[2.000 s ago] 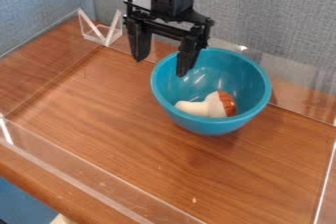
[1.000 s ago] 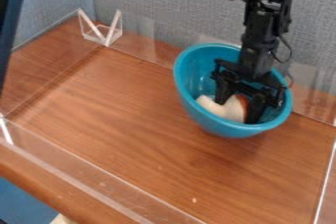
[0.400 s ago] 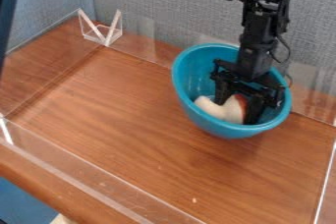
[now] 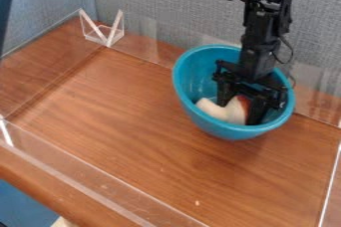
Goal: Remove the mushroom from inside the blue bowl and put it on the table
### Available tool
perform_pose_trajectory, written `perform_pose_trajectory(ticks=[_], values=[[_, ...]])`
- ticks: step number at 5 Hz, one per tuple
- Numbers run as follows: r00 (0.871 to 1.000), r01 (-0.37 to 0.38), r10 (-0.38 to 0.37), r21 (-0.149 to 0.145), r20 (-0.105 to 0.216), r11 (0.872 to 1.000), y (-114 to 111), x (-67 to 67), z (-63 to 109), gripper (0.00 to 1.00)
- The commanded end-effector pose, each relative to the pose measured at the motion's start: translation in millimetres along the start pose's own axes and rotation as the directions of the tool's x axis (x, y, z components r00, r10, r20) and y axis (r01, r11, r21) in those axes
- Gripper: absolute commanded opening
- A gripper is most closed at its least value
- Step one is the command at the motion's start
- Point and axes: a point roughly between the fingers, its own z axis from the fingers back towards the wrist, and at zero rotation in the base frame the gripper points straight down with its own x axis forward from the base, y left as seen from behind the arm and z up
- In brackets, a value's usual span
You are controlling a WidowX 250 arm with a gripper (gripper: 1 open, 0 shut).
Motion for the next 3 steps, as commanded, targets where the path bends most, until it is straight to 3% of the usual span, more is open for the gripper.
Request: perform_pose_trajectory(ticks=[1,3], values=[[0.999,0.000,0.000,0.006,0.044,1.000,3.1,-2.6,17.1,0.00],[0.999,-0.002,0.001,0.002,0.043,1.000,5.3,-5.8,20.0,0.00]])
